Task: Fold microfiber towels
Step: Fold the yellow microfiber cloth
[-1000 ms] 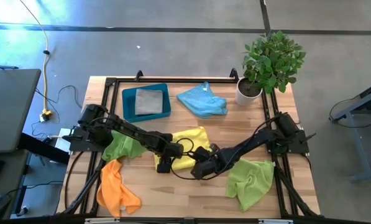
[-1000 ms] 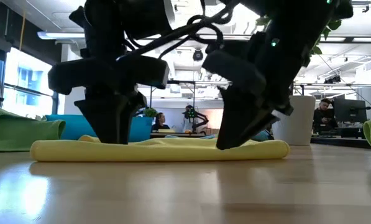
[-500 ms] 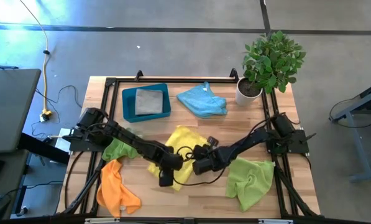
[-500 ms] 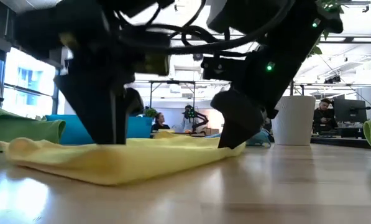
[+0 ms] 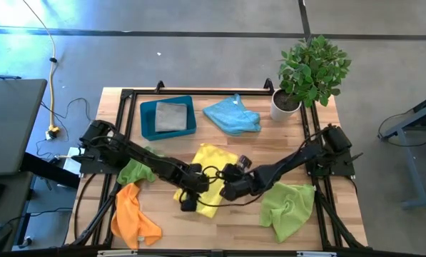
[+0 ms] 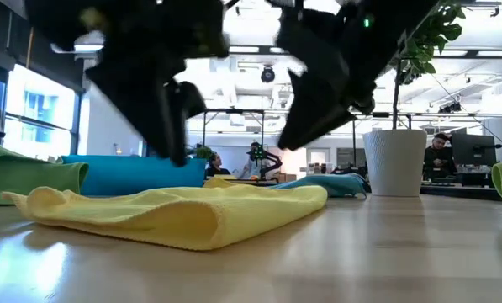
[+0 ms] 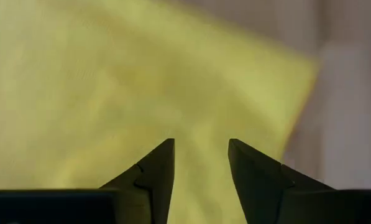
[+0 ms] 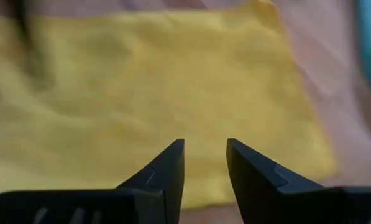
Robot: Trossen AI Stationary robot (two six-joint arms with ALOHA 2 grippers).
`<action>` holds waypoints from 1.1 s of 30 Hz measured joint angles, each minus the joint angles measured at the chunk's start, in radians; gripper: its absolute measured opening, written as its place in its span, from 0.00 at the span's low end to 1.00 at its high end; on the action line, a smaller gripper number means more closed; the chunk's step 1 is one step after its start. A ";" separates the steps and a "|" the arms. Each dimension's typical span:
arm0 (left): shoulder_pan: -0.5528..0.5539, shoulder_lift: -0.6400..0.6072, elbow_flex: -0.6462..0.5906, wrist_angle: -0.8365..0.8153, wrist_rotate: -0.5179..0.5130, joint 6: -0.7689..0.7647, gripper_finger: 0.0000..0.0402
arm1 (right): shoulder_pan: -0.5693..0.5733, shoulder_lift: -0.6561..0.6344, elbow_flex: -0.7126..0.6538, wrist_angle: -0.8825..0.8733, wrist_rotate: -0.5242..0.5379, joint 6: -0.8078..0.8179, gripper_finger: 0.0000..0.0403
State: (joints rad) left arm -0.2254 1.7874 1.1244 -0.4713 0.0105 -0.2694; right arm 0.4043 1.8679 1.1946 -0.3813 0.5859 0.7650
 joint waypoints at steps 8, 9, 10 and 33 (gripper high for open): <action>-0.014 -0.003 0.000 -0.201 0.008 0.100 0.35 | 0.035 0.084 0.001 0.248 -0.038 -0.038 0.28; -0.017 -0.003 0.000 -0.195 0.005 0.101 0.35 | 0.035 0.093 0.001 0.265 -0.050 -0.029 0.28; -0.020 -0.003 0.000 -0.189 0.004 0.101 0.35 | 0.035 0.101 0.001 0.280 -0.061 -0.024 0.28; -0.042 0.087 0.001 -0.047 0.084 -0.075 0.35 | 0.037 0.196 0.005 0.248 -0.203 -0.162 0.28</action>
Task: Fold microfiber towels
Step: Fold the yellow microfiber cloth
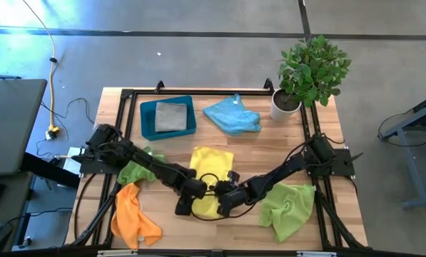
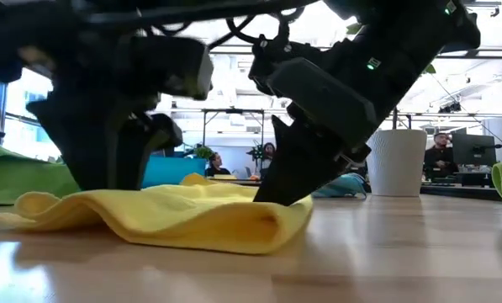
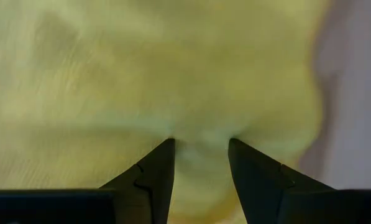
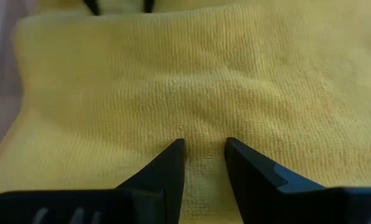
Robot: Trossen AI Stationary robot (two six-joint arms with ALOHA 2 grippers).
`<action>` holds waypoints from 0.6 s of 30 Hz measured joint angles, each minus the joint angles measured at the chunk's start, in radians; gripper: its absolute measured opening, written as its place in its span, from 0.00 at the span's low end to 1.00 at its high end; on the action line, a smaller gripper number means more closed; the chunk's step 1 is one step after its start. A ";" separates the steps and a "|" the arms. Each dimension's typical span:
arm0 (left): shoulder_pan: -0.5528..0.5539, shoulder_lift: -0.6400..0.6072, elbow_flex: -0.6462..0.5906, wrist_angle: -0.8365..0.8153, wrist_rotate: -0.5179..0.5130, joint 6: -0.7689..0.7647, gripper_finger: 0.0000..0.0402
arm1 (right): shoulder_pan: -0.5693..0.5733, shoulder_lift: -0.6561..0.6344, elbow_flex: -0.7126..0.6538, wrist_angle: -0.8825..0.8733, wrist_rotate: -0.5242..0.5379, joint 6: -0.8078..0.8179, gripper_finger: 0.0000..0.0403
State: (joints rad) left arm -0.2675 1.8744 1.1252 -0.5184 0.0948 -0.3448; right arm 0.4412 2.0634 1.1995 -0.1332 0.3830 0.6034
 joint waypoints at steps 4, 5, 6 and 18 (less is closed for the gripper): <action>-0.023 0.000 0.000 0.116 0.003 -0.069 0.35 | -0.004 -0.014 0.000 -0.044 0.000 -0.035 0.28; -0.028 0.000 0.000 0.145 0.003 -0.084 0.35 | -0.008 -0.019 -0.001 -0.063 0.007 -0.036 0.28; -0.033 0.000 0.000 0.170 0.002 -0.093 0.35 | -0.011 -0.028 -0.003 -0.083 0.016 -0.042 0.28; -0.043 -0.066 0.000 0.140 -0.001 -0.091 0.35 | -0.001 -0.172 -0.006 -0.211 -0.011 -0.048 0.28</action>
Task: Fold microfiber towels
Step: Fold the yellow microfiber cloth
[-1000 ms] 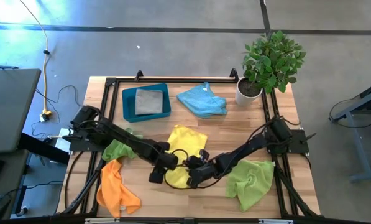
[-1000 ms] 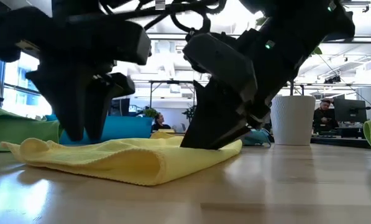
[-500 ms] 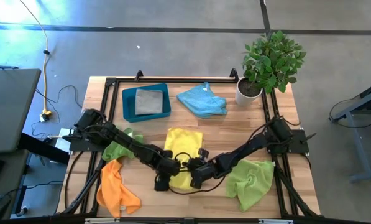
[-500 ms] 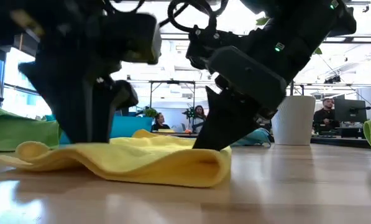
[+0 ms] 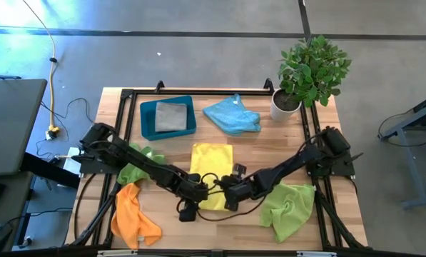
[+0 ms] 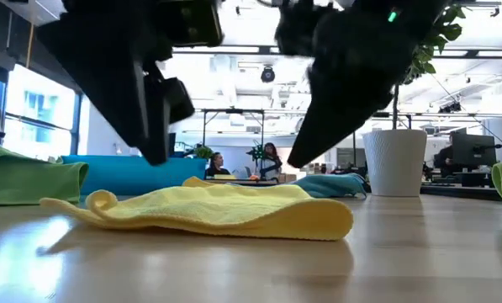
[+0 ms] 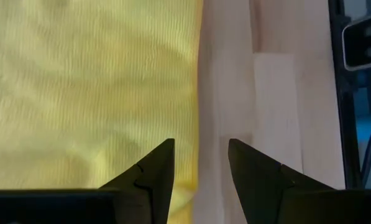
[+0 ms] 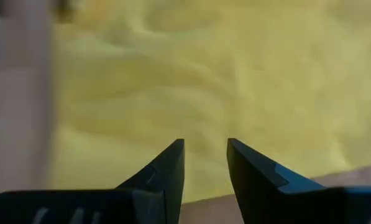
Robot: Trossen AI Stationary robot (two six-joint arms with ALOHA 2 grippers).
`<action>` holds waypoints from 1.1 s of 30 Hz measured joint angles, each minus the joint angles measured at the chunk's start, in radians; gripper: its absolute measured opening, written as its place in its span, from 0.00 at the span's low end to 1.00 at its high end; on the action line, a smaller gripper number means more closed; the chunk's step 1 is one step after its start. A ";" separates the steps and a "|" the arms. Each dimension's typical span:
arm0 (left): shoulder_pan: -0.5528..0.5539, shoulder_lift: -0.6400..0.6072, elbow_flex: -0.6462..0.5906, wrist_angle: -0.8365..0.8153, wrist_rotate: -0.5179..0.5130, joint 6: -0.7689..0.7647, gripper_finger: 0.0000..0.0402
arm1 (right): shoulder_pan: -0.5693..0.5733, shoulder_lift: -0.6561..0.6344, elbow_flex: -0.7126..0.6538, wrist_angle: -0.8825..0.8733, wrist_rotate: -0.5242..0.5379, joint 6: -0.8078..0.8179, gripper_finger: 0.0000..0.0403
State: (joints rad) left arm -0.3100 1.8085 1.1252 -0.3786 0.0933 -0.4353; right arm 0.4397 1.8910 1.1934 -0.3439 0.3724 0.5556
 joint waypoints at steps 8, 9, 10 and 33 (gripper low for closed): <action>-0.099 -0.029 0.000 -0.082 -0.024 0.195 0.35 | 0.095 0.004 0.001 0.084 0.039 0.009 0.28; -0.113 -0.024 0.000 -0.075 -0.040 0.228 0.35 | 0.103 0.008 0.001 0.099 0.053 -0.006 0.28; -0.125 -0.019 0.000 -0.070 -0.064 0.252 0.35 | 0.109 0.012 0.001 0.115 0.061 -0.022 0.28; -0.089 0.048 -0.001 -0.123 -0.125 0.294 0.35 | 0.143 0.106 0.002 0.236 -0.106 0.068 0.29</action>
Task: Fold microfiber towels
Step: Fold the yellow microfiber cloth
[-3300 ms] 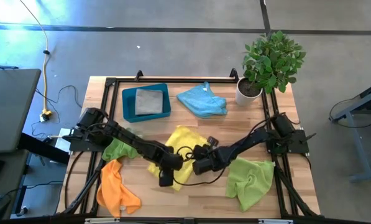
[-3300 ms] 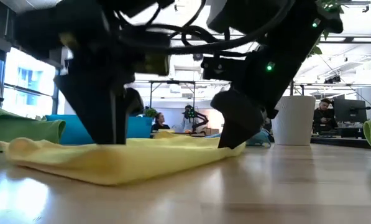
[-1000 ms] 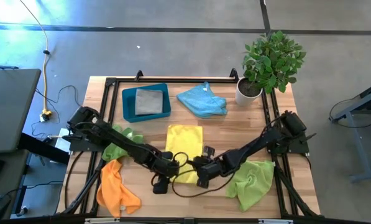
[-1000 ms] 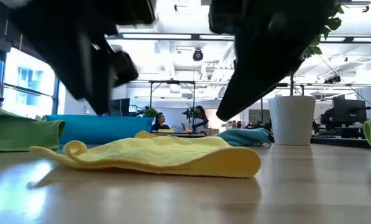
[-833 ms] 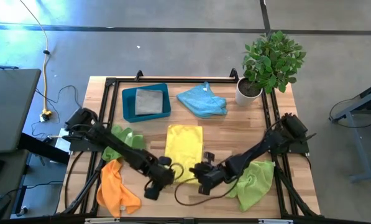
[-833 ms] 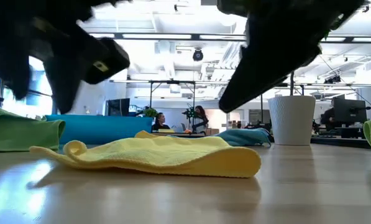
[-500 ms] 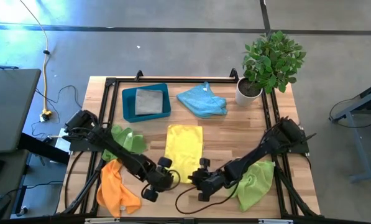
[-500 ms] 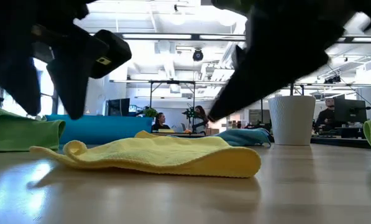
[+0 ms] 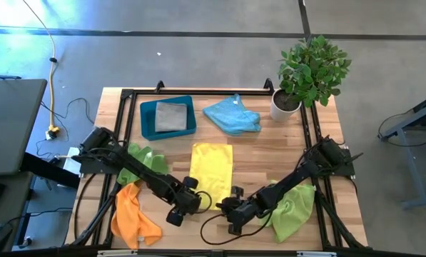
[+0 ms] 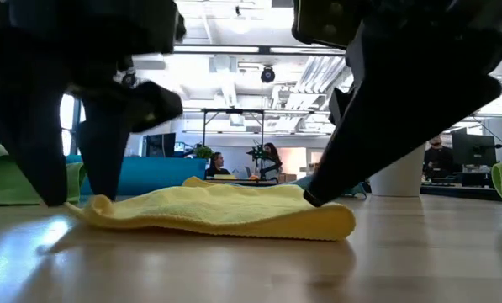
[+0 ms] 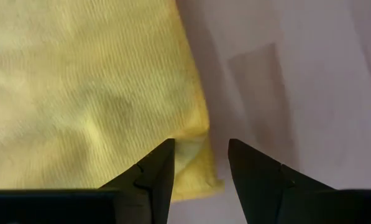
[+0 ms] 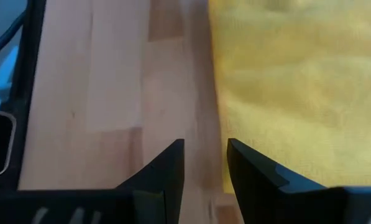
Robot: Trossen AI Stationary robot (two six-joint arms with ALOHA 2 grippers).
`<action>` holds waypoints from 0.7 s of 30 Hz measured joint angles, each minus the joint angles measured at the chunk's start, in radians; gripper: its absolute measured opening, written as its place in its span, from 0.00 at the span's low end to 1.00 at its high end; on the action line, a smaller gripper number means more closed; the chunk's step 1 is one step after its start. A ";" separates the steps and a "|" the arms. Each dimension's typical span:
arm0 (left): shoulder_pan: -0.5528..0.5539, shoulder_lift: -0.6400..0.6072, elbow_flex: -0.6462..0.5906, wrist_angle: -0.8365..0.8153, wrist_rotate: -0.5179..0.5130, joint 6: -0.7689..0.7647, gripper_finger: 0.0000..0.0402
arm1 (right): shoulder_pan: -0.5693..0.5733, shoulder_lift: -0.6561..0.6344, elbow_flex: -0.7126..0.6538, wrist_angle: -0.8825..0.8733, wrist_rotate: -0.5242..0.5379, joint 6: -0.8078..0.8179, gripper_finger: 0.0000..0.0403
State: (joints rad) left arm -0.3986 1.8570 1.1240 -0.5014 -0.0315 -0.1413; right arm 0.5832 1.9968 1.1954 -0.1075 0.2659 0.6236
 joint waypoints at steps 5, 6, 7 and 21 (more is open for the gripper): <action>0.006 0.030 0.002 -0.019 -0.005 0.025 0.35 | 0.008 0.009 0.000 -0.036 0.018 -0.025 0.29; 0.006 0.032 0.002 -0.021 -0.007 0.031 0.35 | 0.008 0.017 0.000 -0.041 0.019 -0.019 0.29; 0.006 0.032 0.002 -0.021 -0.007 0.039 0.35 | 0.006 0.025 0.000 -0.040 0.020 -0.015 0.29; 0.009 0.060 0.003 -0.019 -0.066 -0.010 0.21 | 0.004 0.056 0.004 -0.049 0.087 0.042 0.14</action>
State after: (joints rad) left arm -0.3897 1.9167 1.1275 -0.5204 -0.0970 -0.1514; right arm 0.5877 2.0533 1.1992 -0.1564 0.3533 0.6655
